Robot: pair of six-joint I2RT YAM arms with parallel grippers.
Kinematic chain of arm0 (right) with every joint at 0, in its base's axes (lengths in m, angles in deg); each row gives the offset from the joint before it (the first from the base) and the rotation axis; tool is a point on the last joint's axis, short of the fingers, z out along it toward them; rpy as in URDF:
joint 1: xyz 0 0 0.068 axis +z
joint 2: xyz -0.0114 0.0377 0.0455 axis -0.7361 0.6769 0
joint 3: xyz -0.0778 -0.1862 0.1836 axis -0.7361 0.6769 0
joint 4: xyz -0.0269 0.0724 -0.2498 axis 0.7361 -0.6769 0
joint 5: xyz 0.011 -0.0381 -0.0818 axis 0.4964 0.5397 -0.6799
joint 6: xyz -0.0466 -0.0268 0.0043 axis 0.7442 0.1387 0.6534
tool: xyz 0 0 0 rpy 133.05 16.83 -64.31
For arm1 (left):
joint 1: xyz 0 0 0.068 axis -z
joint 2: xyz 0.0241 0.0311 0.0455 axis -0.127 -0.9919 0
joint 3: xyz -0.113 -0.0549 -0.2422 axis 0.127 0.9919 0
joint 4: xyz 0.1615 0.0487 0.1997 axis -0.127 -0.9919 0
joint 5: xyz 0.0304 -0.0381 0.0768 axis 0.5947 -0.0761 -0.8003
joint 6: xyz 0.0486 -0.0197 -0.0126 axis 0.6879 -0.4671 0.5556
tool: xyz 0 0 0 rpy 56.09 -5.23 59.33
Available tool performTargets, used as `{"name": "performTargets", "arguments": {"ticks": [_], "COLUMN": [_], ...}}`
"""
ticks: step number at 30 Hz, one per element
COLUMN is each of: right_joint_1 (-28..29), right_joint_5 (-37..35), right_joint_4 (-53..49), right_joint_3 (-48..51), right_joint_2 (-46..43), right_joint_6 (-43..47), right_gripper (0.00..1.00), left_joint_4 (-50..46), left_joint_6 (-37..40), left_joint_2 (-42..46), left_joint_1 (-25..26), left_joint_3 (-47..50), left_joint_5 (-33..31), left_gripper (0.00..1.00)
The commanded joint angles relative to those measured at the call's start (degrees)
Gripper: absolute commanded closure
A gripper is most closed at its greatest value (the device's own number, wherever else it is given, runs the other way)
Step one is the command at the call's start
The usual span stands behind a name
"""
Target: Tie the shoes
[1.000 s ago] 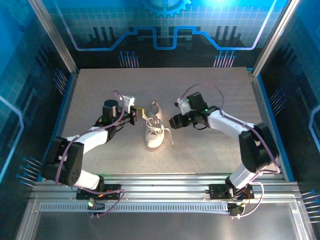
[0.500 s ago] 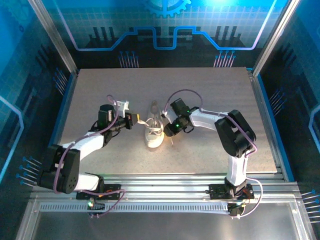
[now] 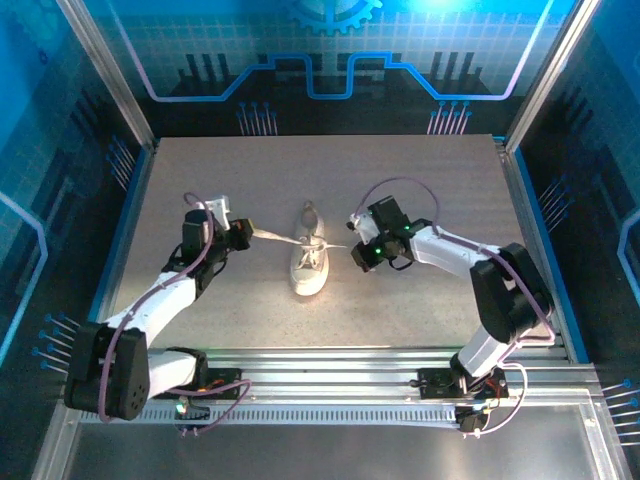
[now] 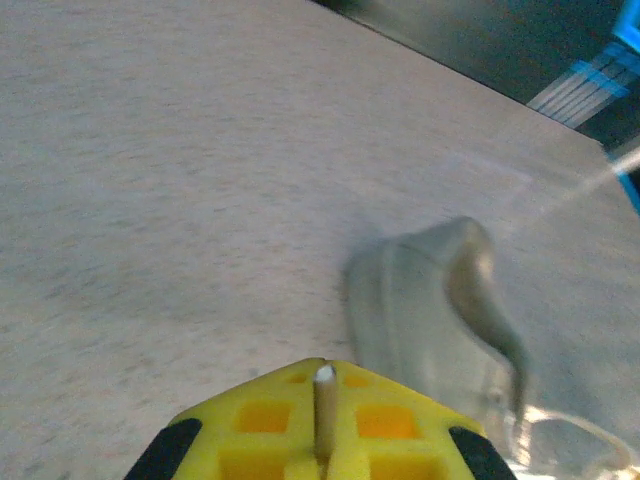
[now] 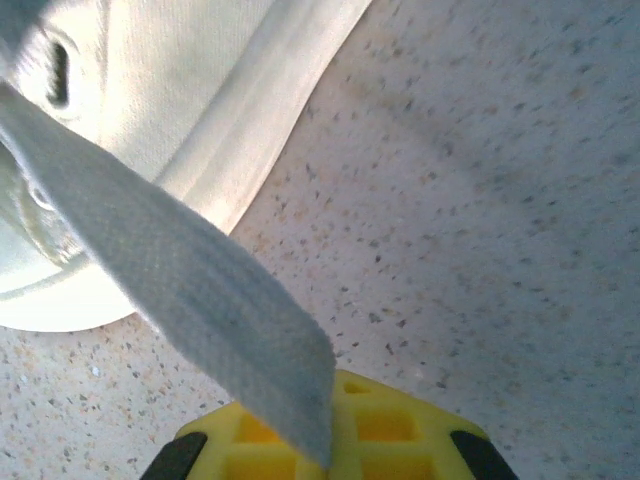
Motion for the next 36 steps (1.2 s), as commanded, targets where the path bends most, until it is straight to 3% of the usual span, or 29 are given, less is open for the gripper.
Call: {"name": "performTargets", "arguments": {"ticks": [1,10,19,25,31,36], "right_joint_1": [-1.42,-7.65,-14.35,-16.23,-18.63,-19.29], "right_joint_5": [-2.03,-2.20,1.23,0.60,-0.57,2.05], "right_joint_4": [-2.63,-4.29,-7.43,-8.61,-8.82,-12.59], "right_joint_3": [-1.69,-4.30,-7.70,-6.23,-5.20,-7.97], "right_joint_2": [-0.43,1.33,6.42,4.74,2.00,4.89], "right_joint_6": [-2.63,-4.92,-5.76,-4.38,-3.43,-1.44], "right_gripper": [1.00,1.00,1.00,1.00,1.00,1.00], "left_joint_4": [-6.92,-5.63,-4.03,-4.32,-3.95,-4.54], "left_joint_6": [-5.39,-8.41,-6.20,-4.92,-4.40,-4.32], "left_joint_2": [1.58,-6.36,-15.56,-17.46,-17.40,-16.99], "left_joint_1": [-3.24,-13.60,-23.41,-25.51,-26.74,-28.07], "left_joint_3": [-2.08,-5.24,-10.04,-9.83,-8.70,-8.25], "left_joint_5": [-6.13,-6.72,0.47,4.67,3.81,2.78], "left_gripper": [1.00,1.00,1.00,1.00,1.00,1.00]}}
